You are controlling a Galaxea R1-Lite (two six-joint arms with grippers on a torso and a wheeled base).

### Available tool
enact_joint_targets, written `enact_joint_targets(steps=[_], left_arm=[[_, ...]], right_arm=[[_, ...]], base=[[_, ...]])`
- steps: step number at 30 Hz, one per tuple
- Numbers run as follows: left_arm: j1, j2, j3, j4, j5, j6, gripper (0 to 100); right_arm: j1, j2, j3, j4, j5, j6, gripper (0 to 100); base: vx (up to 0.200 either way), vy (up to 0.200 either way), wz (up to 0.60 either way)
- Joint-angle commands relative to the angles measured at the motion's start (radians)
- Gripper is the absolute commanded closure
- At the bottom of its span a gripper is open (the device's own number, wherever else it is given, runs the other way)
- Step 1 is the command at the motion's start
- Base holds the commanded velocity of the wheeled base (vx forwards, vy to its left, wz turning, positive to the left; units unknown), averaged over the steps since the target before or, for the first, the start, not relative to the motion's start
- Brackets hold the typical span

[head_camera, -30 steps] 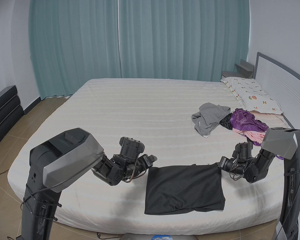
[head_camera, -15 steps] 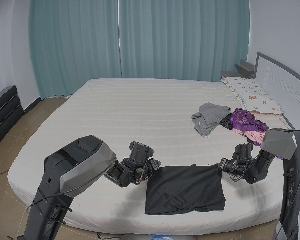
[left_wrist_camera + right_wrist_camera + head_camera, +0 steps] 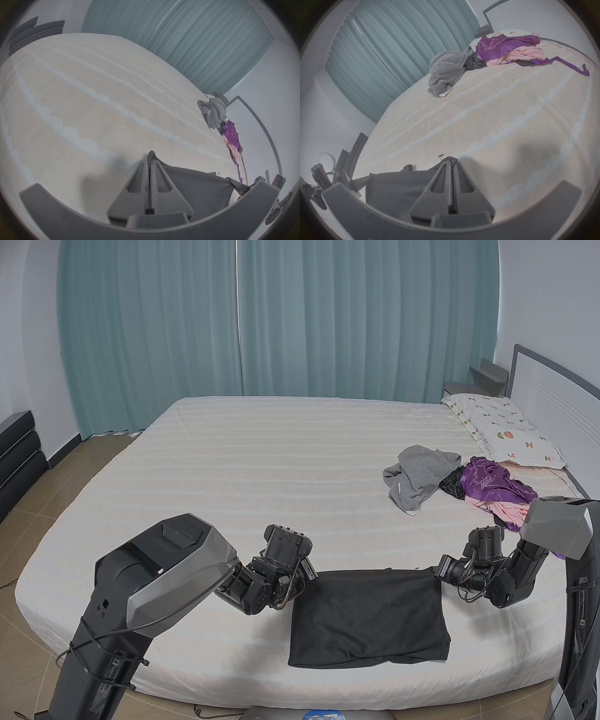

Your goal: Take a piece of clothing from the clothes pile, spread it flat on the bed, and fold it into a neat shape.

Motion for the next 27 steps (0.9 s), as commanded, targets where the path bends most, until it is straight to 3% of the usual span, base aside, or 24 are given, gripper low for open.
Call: enact_joint_targets(steps=[1, 7, 14, 15, 17, 18, 22, 27], left_arm=[[0.009, -0.004, 0.021, -0.007, 0.025, -0.024, 100], [0.009, -0.008, 0.027, -0.014, 0.028, -0.039, 100], [0.009, -0.010, 0.030, -0.014, 0.024, -0.044, 100], [0.011, -0.011, 0.030, -0.011, 0.021, -0.044, 0], [0.011, -0.011, 0.030, -0.013, 0.021, -0.044, 0], [0.011, -0.013, 0.030, -0.013, 0.019, -0.044, 0], [0.023, -0.042, 0.042, -0.017, 0.014, -0.108, 0], [0.061, -0.140, 0.180, -0.100, 0.001, -0.196, 0]], right_arm=[[0.018, 0.009, -0.007, -0.012, -0.006, -0.001, 100], [0.035, 0.040, -0.072, -0.003, -0.061, -0.005, 100], [0.039, 0.045, -0.082, 0.014, -0.066, -0.006, 100], [0.039, 0.045, -0.082, 0.020, -0.066, -0.006, 100], [0.039, 0.043, -0.079, 0.023, -0.064, -0.005, 100], [0.039, 0.036, -0.072, 0.020, -0.061, 0.000, 0], [0.039, -0.041, 0.001, 0.025, -0.020, 0.065, 0], [0.039, -0.141, 0.144, 0.011, 0.060, 0.077, 0]], base=[[0.000, 0.000, 0.00], [0.000, 0.000, 0.00], [0.000, 0.000, 0.00], [0.000, 0.000, 0.00], [0.000, 0.000, 0.00], [0.000, 0.000, 0.00], [0.000, 0.000, 0.00], [0.000, 0.000, 0.00]])
